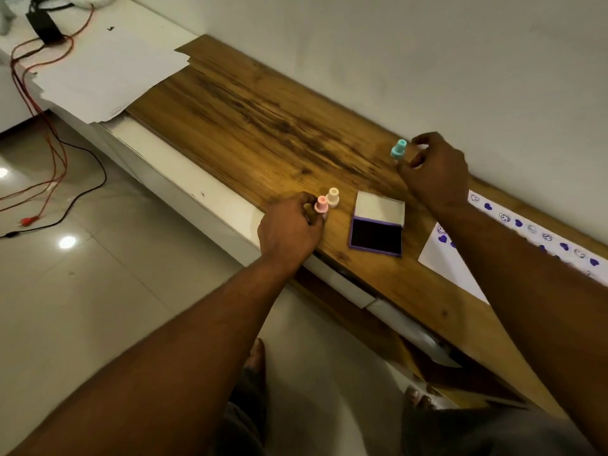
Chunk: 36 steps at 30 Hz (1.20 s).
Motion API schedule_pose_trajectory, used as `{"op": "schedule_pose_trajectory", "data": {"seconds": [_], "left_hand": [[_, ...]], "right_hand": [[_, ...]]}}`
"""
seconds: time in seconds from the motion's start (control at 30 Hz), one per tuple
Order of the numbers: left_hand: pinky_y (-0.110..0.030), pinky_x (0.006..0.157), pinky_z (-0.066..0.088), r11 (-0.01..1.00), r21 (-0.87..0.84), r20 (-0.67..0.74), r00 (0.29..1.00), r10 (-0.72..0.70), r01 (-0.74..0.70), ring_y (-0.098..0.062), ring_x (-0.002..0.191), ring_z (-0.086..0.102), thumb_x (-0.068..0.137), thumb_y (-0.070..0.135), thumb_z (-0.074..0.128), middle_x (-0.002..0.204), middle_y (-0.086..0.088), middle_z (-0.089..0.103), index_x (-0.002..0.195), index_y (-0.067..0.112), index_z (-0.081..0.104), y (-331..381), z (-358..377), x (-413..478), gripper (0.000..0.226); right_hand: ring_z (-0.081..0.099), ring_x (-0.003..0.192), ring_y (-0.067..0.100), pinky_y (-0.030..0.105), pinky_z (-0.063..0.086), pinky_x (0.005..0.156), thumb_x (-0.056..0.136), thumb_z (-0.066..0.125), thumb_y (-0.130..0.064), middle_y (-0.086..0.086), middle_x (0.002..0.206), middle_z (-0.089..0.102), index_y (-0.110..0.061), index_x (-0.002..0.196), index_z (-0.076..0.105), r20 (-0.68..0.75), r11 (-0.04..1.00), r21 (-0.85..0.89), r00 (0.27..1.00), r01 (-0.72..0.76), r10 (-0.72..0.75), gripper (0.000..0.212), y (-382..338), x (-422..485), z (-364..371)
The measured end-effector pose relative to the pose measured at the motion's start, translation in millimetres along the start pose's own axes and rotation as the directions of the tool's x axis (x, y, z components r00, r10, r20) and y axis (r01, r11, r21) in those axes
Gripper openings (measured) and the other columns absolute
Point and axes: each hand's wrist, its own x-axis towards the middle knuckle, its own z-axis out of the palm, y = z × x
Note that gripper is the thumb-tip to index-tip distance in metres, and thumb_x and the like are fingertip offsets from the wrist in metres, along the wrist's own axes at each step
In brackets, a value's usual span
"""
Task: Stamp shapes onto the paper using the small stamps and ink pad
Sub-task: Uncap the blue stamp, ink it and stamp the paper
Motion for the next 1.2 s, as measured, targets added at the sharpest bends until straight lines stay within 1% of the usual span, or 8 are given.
{"op": "schedule_pose_trajectory", "data": {"seconds": [0.13, 0.37, 0.47, 0.57, 0.67, 0.87, 1.03, 1.2], "left_hand": [[-0.030, 0.067, 0.049, 0.999, 0.033, -0.057, 0.998, -0.006, 0.008, -0.016, 0.086, 0.068, 0.094, 0.055, 0.066, 0.096, 0.008, 0.074, 0.130, 0.035, 0.068, 2.9, 2.3, 3.4, 0.041], [-0.032, 0.074, 0.054, 0.996, 0.081, -0.083, 0.996, -0.014, 0.020, -0.019, 0.092, 0.069, 0.096, 0.059, 0.062, 0.103, 0.005, 0.074, 0.136, 0.034, 0.064, 2.8, 5.4, 8.5, 0.048], [-0.036, 0.083, 0.055, 0.997, 0.062, -0.071, 0.996, -0.047, 0.052, -0.018, 0.099, 0.067, 0.092, 0.059, 0.068, 0.108, 0.002, 0.073, 0.144, 0.030, 0.057, 4.8, 1.0, 7.9, 0.061], [-0.032, 0.075, 0.054, 0.997, -0.044, -0.109, 0.992, -0.063, 0.058, -0.008, 0.082, 0.064, 0.090, 0.052, 0.075, 0.087, 0.008, 0.067, 0.139, 0.026, 0.056, 10.8, -9.3, 2.4, 0.059], [-0.021, 0.060, 0.046, 0.984, -0.128, -0.151, 0.983, 0.105, -0.125, -0.002, 0.066, 0.058, 0.093, 0.044, 0.074, 0.071, 0.015, 0.056, 0.126, 0.023, 0.058, 22.0, -21.2, -5.0, 0.042], [-0.019, 0.064, 0.047, 0.820, -0.099, 0.027, 0.822, 0.569, -0.564, -0.001, 0.082, 0.056, 0.087, 0.060, 0.074, 0.097, 0.007, 0.070, 0.131, 0.018, 0.068, 50.3, -21.5, -30.4, 0.061], [-0.009, 0.070, 0.036, 0.805, -0.072, 0.031, 0.806, 0.591, -0.588, -0.001, 0.085, 0.059, 0.092, 0.042, 0.075, 0.102, 0.006, 0.073, 0.123, 0.018, 0.073, 63.4, -13.1, -39.1, 0.039], [-0.016, 0.063, 0.036, 0.853, -0.082, 0.017, 0.855, 0.519, -0.516, 0.005, 0.067, 0.048, 0.092, 0.041, 0.074, 0.095, 0.008, 0.073, 0.120, 0.019, 0.075, 63.6, -10.4, -37.0, 0.036]], "right_hand": [[0.064, 0.116, 0.034, 0.043, 0.052, 0.094, 0.087, 0.073, -0.051, 0.014, 0.126, 0.067, -0.013, 0.147, 0.044, 0.127, 0.991, -0.103, 0.987, -0.089, 0.102, 0.077, 0.1, 41.7, 13.4], [0.064, 0.112, 0.039, 0.043, 0.051, 0.092, 0.098, 0.058, -0.041, 0.018, 0.123, 0.068, -0.010, 0.127, 0.063, 0.212, 0.966, -0.257, 0.976, 0.000, 0.057, 0.042, 12.1, 65.6, 35.5], [0.066, 0.107, 0.037, 0.042, 0.052, 0.090, 0.099, 0.061, -0.041, 0.017, 0.116, 0.072, -0.008, 0.120, 0.068, 0.163, 0.982, -0.188, 0.986, 0.001, 0.030, 0.040, 11.7, 55.2, 28.3], [0.069, 0.100, 0.028, 0.040, 0.054, 0.089, 0.095, 0.068, -0.044, 0.010, 0.109, 0.075, -0.012, 0.117, 0.072, 0.090, 1.000, 0.011, 0.996, -0.010, 0.009, 0.039, -1.2, 21.2, 5.7], [0.070, 0.091, 0.013, 0.035, 0.057, 0.079, 0.091, 0.074, -0.047, -0.001, 0.100, 0.076, -0.018, 0.113, 0.073, 0.152, 0.973, 0.223, 0.988, -0.061, 0.027, 0.036, -13.7, -35.7, -21.1], [0.070, 0.081, 0.003, 0.010, 0.048, 0.062, 0.096, 0.066, -0.048, -0.008, 0.091, 0.076, -0.022, 0.108, 0.077, 0.277, 0.937, 0.340, 0.961, -0.082, -0.017, 0.031, -28.4, -121.3, -62.0], [0.070, 0.081, 0.004, 0.019, 0.046, 0.068, 0.095, 0.067, -0.048, -0.008, 0.089, 0.076, -0.023, 0.103, 0.079, 0.285, 0.925, 0.369, 0.958, -0.094, -0.017, 0.029, -22.6, -137.0, -64.6], [0.065, 0.075, 0.007, 0.023, 0.045, 0.062, 0.097, 0.059, -0.056, -0.006, 0.084, 0.072, -0.021, 0.101, 0.077, 0.232, 0.975, 0.213, 0.965, 0.068, -0.118, 0.039, -16.9, -123.9, -55.4]]}}
